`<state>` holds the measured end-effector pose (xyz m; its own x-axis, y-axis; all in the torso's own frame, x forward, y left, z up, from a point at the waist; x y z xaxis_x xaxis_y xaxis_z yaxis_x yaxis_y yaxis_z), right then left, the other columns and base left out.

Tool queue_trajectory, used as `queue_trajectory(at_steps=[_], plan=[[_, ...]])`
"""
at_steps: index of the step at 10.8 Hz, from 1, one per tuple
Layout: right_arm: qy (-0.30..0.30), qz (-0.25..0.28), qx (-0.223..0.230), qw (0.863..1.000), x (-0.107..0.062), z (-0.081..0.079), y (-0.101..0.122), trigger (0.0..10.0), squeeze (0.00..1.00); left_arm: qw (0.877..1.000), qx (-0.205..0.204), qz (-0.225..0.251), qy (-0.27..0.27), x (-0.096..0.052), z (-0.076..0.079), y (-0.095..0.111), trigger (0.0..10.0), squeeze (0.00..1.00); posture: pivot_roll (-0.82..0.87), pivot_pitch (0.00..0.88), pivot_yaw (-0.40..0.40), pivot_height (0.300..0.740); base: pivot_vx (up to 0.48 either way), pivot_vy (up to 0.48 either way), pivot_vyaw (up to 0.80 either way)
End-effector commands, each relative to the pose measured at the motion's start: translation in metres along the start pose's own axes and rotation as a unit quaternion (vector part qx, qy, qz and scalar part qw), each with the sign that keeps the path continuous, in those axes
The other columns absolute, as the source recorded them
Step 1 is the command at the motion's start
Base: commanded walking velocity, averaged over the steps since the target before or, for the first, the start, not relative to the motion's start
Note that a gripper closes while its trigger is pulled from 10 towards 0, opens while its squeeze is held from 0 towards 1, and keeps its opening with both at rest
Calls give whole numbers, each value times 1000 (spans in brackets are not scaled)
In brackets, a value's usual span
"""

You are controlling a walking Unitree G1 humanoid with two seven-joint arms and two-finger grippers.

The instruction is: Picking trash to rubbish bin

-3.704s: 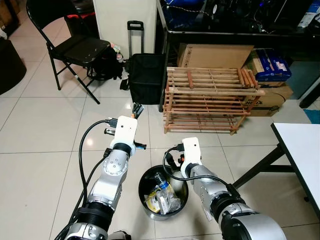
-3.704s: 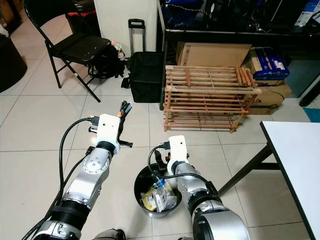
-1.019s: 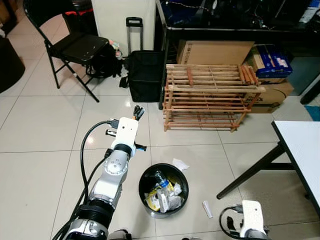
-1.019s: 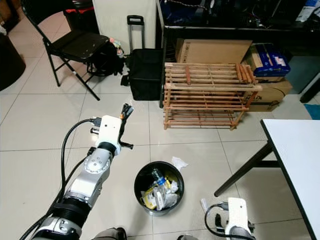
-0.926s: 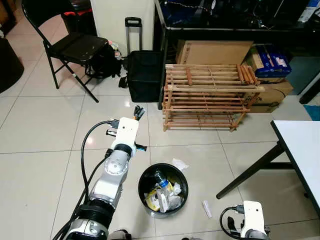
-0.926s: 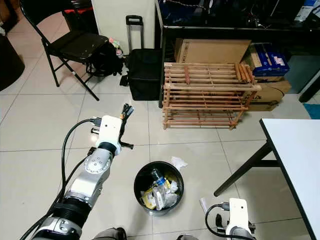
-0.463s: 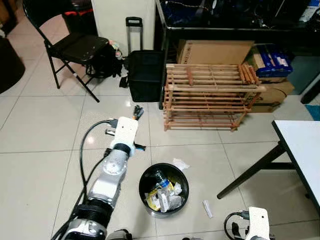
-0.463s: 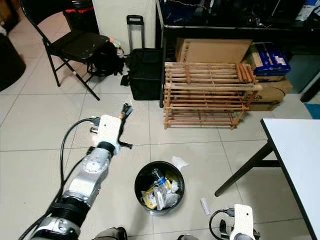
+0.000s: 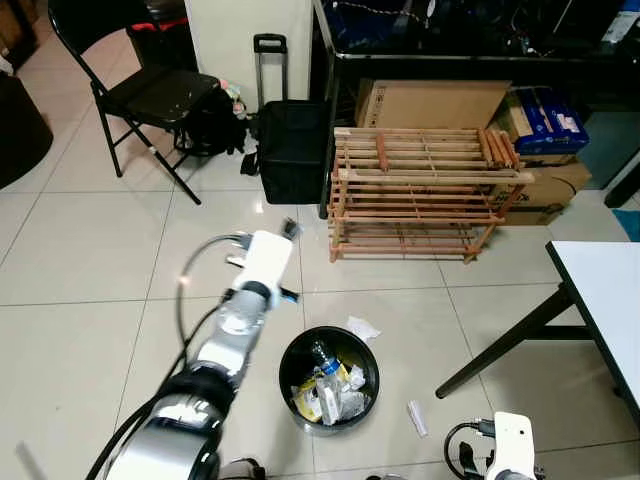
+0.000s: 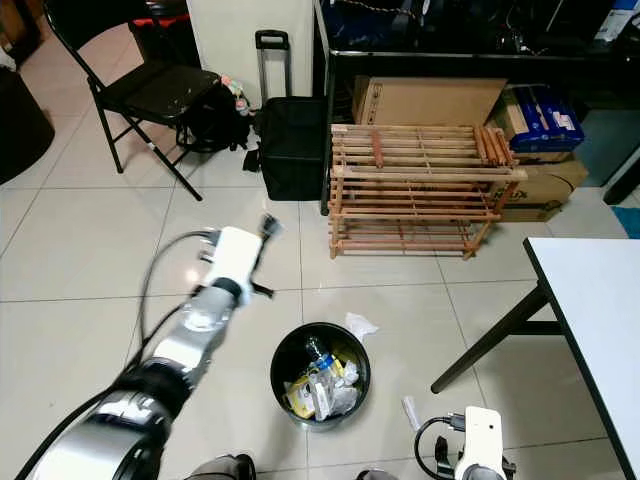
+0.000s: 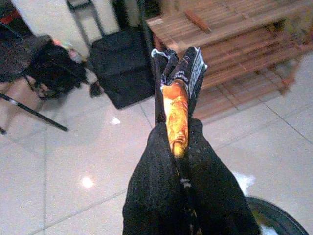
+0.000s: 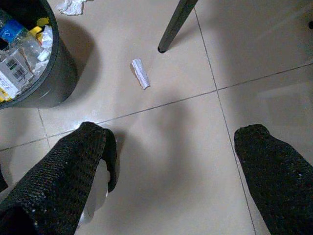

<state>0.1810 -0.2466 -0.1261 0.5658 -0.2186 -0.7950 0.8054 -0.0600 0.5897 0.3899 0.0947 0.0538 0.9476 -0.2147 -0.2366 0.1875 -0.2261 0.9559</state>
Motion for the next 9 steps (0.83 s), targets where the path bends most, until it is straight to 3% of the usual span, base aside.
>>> queue_trajectory(at_steps=[1,5,9], plan=[[-8,-2,14,1000,-1,4,-3,10000,0,999,7,-21,-24,1,13,-8,10000,0,-47,88,-22,740,0,0,0],[-11,6,20,1000,0,4,1,10000,0,992,-22,-88,-84,-5,52,-38,10000,0,-84,86,-19,740,0,0,0],[-10,9,21,1000,0,4,2,10000,0,985,-35,-136,-100,-15,64,-62,10000,0,-97,88,-20,740,0,0,0]])
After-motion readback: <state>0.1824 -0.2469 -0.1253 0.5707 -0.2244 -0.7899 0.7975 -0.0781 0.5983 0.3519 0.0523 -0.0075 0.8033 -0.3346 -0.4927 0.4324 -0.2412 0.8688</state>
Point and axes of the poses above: a point about 5 cm out from each wrist's last joint towards the gripper, its own x axis pointing out of the wrist towards the gripper, its own y axis along the axis of the wrist's last joint, z = x × y, the point moved 5 cm from there along x, pointing out of the wrist towards the gripper, and after that the axes turned 4 degrees about -x, right-handed, at the moved point
